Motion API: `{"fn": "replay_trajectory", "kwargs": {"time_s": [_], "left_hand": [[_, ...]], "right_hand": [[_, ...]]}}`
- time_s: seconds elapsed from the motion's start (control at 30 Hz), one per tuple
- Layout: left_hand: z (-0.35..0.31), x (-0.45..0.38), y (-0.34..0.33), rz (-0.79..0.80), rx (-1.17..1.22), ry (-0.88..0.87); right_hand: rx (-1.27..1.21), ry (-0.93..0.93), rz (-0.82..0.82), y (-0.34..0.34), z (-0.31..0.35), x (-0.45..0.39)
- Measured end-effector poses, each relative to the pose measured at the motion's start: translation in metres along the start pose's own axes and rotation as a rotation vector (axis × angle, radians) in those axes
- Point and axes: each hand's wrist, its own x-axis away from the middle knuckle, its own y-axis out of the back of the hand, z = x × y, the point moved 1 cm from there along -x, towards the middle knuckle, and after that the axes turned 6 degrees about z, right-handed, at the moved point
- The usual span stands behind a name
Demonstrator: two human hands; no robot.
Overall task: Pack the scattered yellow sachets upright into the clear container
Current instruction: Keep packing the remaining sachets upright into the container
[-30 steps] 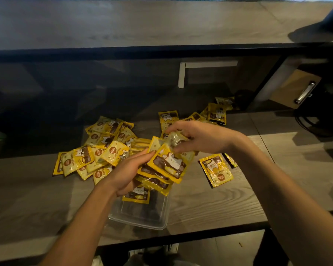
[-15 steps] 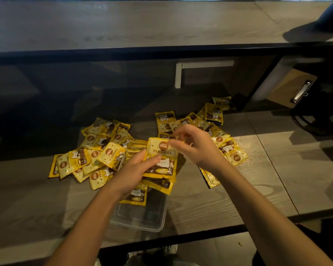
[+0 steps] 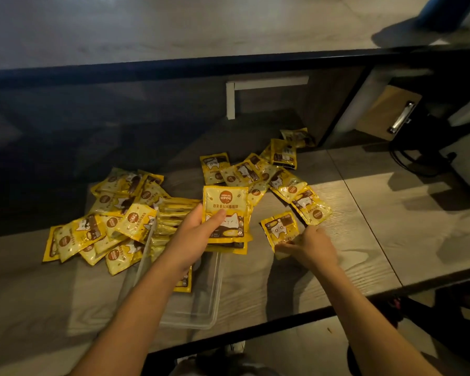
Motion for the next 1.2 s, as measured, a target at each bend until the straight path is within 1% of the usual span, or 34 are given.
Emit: {"fn": "replay_trajectory", "kwargs": {"time_s": [0.07, 0.17, 0.2, 0.3, 0.37, 0.47, 0.53, 0.6, 0.67, 0.73, 0.8, 0.83, 0.9, 0.97, 1.07, 1.13, 1.2], "left_hand": [[-0.001, -0.001, 0.000, -0.013, -0.010, -0.002], [-0.002, -0.001, 0.003, -0.030, -0.021, 0.000], [-0.002, -0.002, 0.004, -0.039, -0.027, 0.002], [-0.003, -0.002, 0.008, -0.066, -0.048, 0.004], [-0.003, -0.002, 0.011, -0.076, -0.061, 0.001], [-0.005, -0.003, 0.014, -0.090, -0.051, 0.001], [-0.006, -0.004, 0.016, -0.100, -0.051, 0.003], [-0.008, -0.004, 0.019, -0.116, -0.060, 0.009], [-0.010, -0.004, 0.023, -0.131, -0.054, 0.018], [-0.010, -0.004, 0.028, -0.149, -0.046, 0.028], [-0.012, -0.002, 0.032, -0.164, -0.041, 0.032], [-0.013, -0.002, 0.034, -0.164, -0.037, 0.031], [-0.014, -0.001, 0.039, -0.162, -0.028, 0.020], [-0.015, 0.001, 0.042, -0.174, -0.032, 0.018], [-0.016, 0.003, 0.045, -0.161, -0.024, 0.018], [-0.019, 0.007, 0.044, -0.122, -0.019, 0.014], [-0.019, 0.011, 0.043, -0.073, 0.004, 0.012]], "right_hand": [[-0.123, 0.074, -0.042, 0.001, 0.003, 0.001], [-0.449, 0.246, -0.073, 0.011, 0.011, 0.007], [-0.522, 0.303, -0.080, 0.017, 0.015, 0.010], [-0.600, 0.433, -0.120, 0.040, 0.028, 0.019], [-0.623, 0.499, -0.106, 0.055, 0.038, 0.025], [-0.643, 0.603, -0.062, 0.073, 0.053, 0.035], [-0.611, 0.707, -0.025, 0.085, 0.061, 0.042], [-0.556, 0.802, 0.072, 0.096, 0.068, 0.049], [-0.484, 0.850, 0.200, 0.103, 0.075, 0.055], [-0.482, 0.845, 0.306, 0.108, 0.081, 0.059], [-0.516, 0.822, 0.378, 0.113, 0.084, 0.062], [-0.501, 0.823, 0.393, 0.116, 0.086, 0.062], [-0.432, 0.852, 0.369, 0.120, 0.089, 0.063], [-0.448, 0.873, 0.349, 0.123, 0.093, 0.062], [-0.507, 0.912, 0.435, 0.123, 0.105, 0.063], [-0.445, 0.917, 0.480, 0.116, 0.116, 0.063], [-0.386, 0.868, 0.493, 0.106, 0.129, 0.063]]}}
